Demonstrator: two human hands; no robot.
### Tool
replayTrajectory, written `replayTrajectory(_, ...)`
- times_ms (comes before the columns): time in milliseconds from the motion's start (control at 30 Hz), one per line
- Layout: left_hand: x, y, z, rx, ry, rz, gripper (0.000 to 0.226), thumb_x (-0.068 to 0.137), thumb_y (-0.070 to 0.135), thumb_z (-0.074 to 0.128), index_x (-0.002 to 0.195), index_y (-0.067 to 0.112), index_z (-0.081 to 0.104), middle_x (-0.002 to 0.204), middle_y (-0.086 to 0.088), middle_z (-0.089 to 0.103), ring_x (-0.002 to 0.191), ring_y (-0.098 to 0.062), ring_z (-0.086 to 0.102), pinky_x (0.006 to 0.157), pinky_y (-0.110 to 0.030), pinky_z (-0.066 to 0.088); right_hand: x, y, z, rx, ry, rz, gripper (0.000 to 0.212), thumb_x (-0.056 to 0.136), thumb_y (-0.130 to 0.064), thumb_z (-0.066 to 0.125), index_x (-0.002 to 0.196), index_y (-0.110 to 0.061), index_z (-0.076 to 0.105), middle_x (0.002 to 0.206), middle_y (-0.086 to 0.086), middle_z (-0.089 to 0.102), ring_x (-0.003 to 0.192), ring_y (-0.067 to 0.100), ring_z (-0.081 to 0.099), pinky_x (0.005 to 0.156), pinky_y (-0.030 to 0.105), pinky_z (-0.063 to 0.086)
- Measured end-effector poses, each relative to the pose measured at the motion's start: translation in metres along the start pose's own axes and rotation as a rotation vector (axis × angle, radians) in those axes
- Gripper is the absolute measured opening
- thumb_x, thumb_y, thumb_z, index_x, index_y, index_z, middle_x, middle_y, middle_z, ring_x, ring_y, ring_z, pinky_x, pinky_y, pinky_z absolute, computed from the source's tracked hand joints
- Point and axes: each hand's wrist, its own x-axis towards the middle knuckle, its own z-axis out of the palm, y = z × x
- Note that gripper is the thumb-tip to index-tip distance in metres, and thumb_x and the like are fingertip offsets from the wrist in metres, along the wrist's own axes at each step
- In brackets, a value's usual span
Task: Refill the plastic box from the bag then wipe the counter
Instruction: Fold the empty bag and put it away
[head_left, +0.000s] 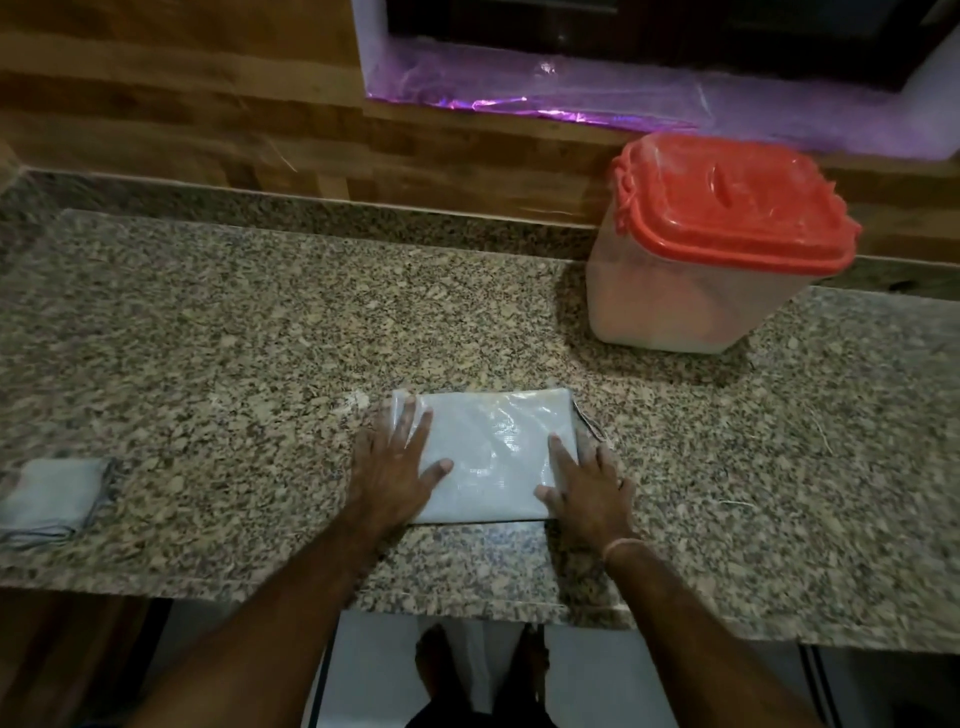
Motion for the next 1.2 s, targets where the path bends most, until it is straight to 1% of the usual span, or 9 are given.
replayTrajectory(100, -0.002, 0.002, 0.008, 0.109, 0.005, 0.016, 0.094, 0.089, 0.075, 0.018, 0.161, 0.015, 0.025, 0.171, -0.007, 0.009, 0.157, -0.034, 0.002, 0.122, -0.059, 0.001, 0.003, -0.003, 0.003, 0.010, -0.048, 0.049, 0.080, 0.102, -0.055, 0.050, 0.165, -0.041, 0.001, 0.175, 0.005, -0.013, 0.160, 0.038, -0.011, 0.118, 0.075, 0.005)
replayTrajectory(367, 0.010, 0.009, -0.023, 0.200, -0.038, 0.055, 0.096, 0.087, 0.081, 0.034, 0.154, 0.013, 0.028, 0.167, -0.018, 0.017, 0.151, -0.037, 0.019, 0.120, -0.055, 0.004, -0.037, -0.028, 0.029, 0.668, 0.438, 0.417, 0.104, 0.084, -0.032, 0.084, 0.162, -0.009, 0.019, 0.162, 0.024, 0.024, 0.146, 0.043, 0.032, 0.119, 0.049, 0.032)
replayTrajectory(467, 0.005, 0.010, -0.020, 0.202, -0.074, -0.006, 0.106, 0.083, 0.088, 0.030, 0.160, 0.017, 0.015, 0.165, -0.019, 0.019, 0.148, -0.036, 0.024, 0.119, -0.055, 0.004, -0.035, -0.042, 0.037, 0.999, 0.288, 0.467, 0.085, 0.083, -0.026, 0.084, 0.150, -0.004, 0.036, 0.135, 0.014, 0.055, 0.123, 0.032, 0.057, 0.100, 0.033, 0.047)
replayTrajectory(600, -0.008, 0.017, -0.014, 0.056, -0.124, -0.106, 0.112, 0.079, 0.088, 0.043, 0.159, 0.016, 0.013, 0.163, -0.017, 0.026, 0.144, -0.034, 0.036, 0.118, -0.056, 0.016, -0.006, -0.053, 0.034, 1.277, 0.126, 0.475, 0.058, 0.069, -0.045, 0.083, 0.112, -0.008, 0.072, 0.103, 0.009, 0.079, 0.089, 0.025, 0.076, 0.083, 0.042, 0.064)
replayTrajectory(733, -0.011, 0.025, -0.030, -0.233, -0.104, -0.281, 0.075, 0.082, 0.066, 0.067, 0.136, 0.019, 0.043, 0.130, -0.007, 0.060, 0.112, -0.029, 0.062, 0.093, -0.040, 0.045, -0.007, -0.054, 0.010, 1.324, 0.091, 0.501, 0.018, 0.098, -0.012, 0.068, 0.081, -0.006, 0.065, 0.065, 0.009, 0.061, 0.039, 0.012, 0.053, 0.033, 0.018, 0.035)
replayTrajectory(833, -0.002, 0.020, -0.043, -0.645, -0.123, -0.477, 0.041, 0.086, 0.051, 0.073, 0.106, 0.017, 0.061, 0.096, 0.001, 0.070, 0.078, -0.017, 0.066, 0.063, -0.027, 0.049, -0.008, -0.053, 0.000, 1.368, 0.054, 0.406, 0.010, 0.103, -0.007, 0.059, 0.106, -0.005, 0.067, 0.079, 0.010, 0.064, 0.040, 0.006, 0.054, 0.032, 0.018, 0.038)
replayTrajectory(933, 0.007, 0.012, -0.052, -1.064, -0.141, -0.571, 0.036, 0.090, 0.038, 0.075, 0.099, 0.004, 0.071, 0.094, -0.013, 0.076, 0.073, -0.024, 0.071, 0.064, -0.031, 0.060, -0.009, -0.052, -0.011, 1.372, -0.005, 0.306, 0.020, 0.105, -0.008, 0.057, 0.124, -0.008, 0.065, 0.102, 0.012, 0.068, 0.046, 0.006, 0.058, 0.036, 0.018, 0.043)
replayTrajectory(1067, 0.008, 0.006, -0.071, -1.196, -0.225, -0.603, 0.035, 0.096, 0.033, 0.069, 0.107, -0.001, 0.070, 0.075, -0.009, 0.068, 0.048, -0.014, 0.060, 0.036, -0.013, 0.041, -0.012, -0.047, -0.030, 1.353, -0.053, 0.175, 0.018, 0.108, -0.008, 0.051, 0.121, -0.009, 0.064, 0.089, 0.008, 0.066, 0.044, 0.004, 0.051, 0.036, 0.018, 0.039)
replayTrajectory(1200, 0.011, 0.002, -0.076, -1.254, -0.242, -0.589, 0.036, 0.095, 0.033, 0.070, 0.102, -0.002, 0.069, 0.077, -0.012, 0.071, 0.051, -0.015, 0.058, 0.046, -0.017, 0.043, -0.014, -0.046, -0.041, 1.339, -0.083, 0.082, 0.025, 0.108, -0.008, 0.052, 0.129, 0.000, 0.062, 0.093, 0.011, 0.070, 0.048, 0.004, 0.060, 0.039, 0.019, 0.050)
